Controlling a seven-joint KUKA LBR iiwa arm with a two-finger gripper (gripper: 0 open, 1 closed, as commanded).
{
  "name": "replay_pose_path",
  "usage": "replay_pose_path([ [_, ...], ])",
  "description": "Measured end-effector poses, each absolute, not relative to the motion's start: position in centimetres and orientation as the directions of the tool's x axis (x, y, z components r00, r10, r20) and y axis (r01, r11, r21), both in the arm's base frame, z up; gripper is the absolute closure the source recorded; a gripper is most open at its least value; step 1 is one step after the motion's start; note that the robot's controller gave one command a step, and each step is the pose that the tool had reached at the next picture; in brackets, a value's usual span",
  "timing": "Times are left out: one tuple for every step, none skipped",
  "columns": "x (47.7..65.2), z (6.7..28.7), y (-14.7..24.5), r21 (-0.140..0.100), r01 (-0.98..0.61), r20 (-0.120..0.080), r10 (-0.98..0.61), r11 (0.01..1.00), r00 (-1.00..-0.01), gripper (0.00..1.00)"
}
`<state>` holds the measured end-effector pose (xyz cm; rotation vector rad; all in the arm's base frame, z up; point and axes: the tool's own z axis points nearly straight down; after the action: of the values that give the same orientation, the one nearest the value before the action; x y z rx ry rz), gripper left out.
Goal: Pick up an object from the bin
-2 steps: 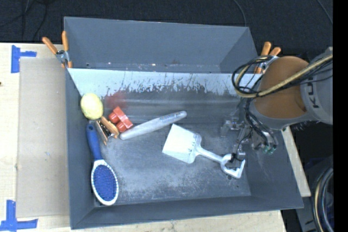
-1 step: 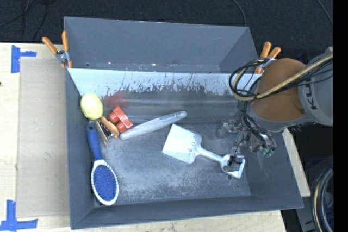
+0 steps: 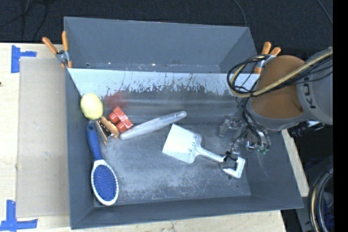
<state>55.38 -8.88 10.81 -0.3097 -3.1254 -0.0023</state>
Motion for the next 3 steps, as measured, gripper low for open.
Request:
replay_pose_path([
  [55.0, 8.2, -8.9, 0.0, 0.177, 0.009, 0.177, 0.984, -0.984, 0.0],
  [54.1, 7.0, -7.7, 0.001, 0.35, 0.002, 0.35, 0.937, -0.937, 1.0],
  [54.1, 7.0, -7.7, 0.001, 0.35, 0.002, 0.35, 0.937, -0.937, 1.0],
])
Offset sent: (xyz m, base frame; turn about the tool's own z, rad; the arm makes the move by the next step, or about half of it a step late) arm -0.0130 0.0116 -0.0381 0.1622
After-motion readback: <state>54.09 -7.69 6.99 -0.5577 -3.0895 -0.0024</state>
